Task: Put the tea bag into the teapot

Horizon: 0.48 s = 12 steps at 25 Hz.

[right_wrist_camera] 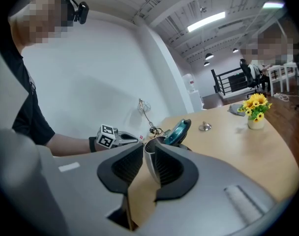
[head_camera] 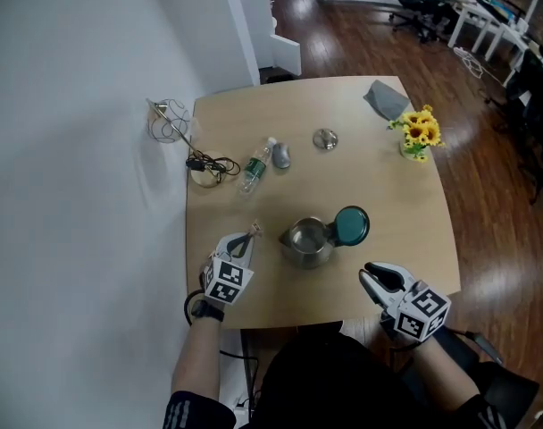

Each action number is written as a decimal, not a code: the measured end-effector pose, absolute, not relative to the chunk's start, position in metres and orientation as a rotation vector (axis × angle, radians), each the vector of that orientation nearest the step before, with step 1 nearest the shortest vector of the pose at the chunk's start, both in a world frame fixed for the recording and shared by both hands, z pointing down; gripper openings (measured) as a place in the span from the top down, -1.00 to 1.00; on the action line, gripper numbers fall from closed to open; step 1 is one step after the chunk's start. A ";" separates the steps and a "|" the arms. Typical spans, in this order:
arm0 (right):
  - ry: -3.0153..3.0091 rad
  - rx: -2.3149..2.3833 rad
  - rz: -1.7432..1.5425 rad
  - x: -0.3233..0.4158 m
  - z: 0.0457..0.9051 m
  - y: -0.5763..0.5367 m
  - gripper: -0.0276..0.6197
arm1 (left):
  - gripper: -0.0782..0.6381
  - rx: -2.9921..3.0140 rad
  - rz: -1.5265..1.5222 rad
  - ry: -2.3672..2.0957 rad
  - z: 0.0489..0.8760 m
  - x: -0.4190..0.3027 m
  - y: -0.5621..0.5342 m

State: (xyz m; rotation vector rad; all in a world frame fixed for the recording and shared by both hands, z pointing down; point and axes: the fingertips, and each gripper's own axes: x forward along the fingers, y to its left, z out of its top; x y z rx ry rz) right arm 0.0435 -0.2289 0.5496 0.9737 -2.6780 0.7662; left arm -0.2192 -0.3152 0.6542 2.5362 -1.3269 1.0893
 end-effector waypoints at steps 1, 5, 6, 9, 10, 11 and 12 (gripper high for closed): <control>-2.683 0.978 0.769 0.044 0.549 -0.229 0.65 | 0.78 2.592 1.052 -1.308 0.636 -0.207 -0.316; -2.690 0.985 0.767 0.048 0.546 -0.228 0.65 | 0.78 2.758 0.987 -1.254 0.576 -0.160 -0.319; -2.691 0.986 0.770 0.049 0.545 -0.227 0.65 | 0.78 2.779 0.974 -1.237 0.568 -0.150 -0.319; -2.695 0.995 0.773 0.054 0.545 -0.225 0.65 | 0.78 2.825 0.990 -1.147 0.561 -0.120 -0.316; -2.694 1.001 0.774 0.057 0.546 -0.224 0.65 | 0.78 2.836 1.011 -1.109 0.562 -0.110 -0.313; -2.691 1.007 0.777 0.060 0.546 -0.223 0.65 | 0.78 2.842 1.033 -1.075 0.565 -0.101 -0.311; -2.688 1.013 0.782 0.064 0.547 -0.223 0.65 | 0.78 2.840 1.053 -1.050 0.569 -0.094 -0.308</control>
